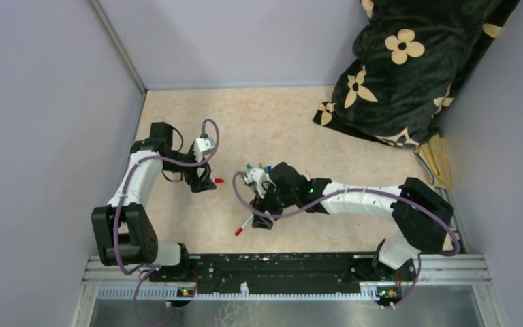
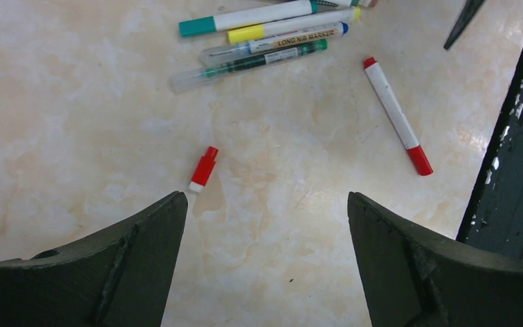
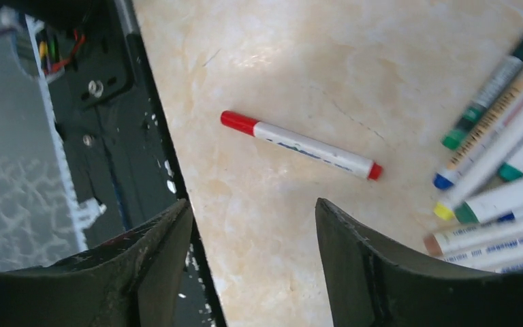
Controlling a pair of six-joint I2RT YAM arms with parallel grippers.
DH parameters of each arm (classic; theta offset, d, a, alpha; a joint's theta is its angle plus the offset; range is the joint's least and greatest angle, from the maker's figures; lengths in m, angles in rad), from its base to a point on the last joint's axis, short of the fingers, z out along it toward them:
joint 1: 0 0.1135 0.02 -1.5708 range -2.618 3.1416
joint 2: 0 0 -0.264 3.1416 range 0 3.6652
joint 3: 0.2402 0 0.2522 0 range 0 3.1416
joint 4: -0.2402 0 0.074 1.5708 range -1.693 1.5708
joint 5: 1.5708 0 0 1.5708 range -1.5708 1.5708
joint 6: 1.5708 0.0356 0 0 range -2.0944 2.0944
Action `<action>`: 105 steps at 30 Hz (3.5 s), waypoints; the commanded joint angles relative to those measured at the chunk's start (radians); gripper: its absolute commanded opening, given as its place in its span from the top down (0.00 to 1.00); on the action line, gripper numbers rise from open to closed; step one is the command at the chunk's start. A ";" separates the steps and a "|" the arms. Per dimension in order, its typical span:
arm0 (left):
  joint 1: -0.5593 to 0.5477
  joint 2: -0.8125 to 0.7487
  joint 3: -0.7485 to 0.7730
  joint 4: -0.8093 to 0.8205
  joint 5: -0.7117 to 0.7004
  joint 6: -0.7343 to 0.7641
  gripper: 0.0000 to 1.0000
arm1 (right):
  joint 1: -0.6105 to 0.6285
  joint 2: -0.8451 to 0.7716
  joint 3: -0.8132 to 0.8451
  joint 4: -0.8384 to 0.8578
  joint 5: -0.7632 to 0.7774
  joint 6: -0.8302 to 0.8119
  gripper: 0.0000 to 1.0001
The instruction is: Open the pen caps
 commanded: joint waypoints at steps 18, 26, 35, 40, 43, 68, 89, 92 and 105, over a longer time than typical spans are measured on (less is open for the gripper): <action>0.292 0.115 0.161 -0.178 0.204 -0.025 0.05 | 0.051 0.282 0.167 -0.012 -0.162 -0.692 0.27; 0.294 0.143 0.232 -0.276 0.251 0.021 0.05 | 0.052 0.311 0.100 0.057 -0.047 -0.701 0.32; 0.294 0.151 0.263 -0.387 0.275 0.124 0.05 | 0.049 0.325 0.084 0.146 0.063 -0.600 0.84; 0.294 0.151 0.257 -0.408 0.282 0.159 0.05 | 0.042 0.301 0.061 0.166 0.017 -0.524 0.84; 0.294 0.147 0.241 -0.425 0.301 0.192 0.05 | 0.042 0.284 0.032 0.189 0.011 -0.490 0.82; -0.092 -0.159 -0.112 -0.090 0.073 0.258 0.05 | -0.139 0.136 0.009 0.278 -0.226 -0.009 1.00; -0.383 -0.190 -0.208 0.186 -0.180 0.201 0.39 | -0.186 0.164 0.088 0.306 -0.400 0.111 1.00; -0.405 -0.188 -0.208 0.178 -0.200 0.195 0.52 | -0.193 0.166 0.081 0.328 -0.407 0.130 1.00; -0.444 -0.211 -0.152 0.159 -0.178 0.138 1.00 | -0.198 0.215 0.061 0.493 -0.535 0.309 0.69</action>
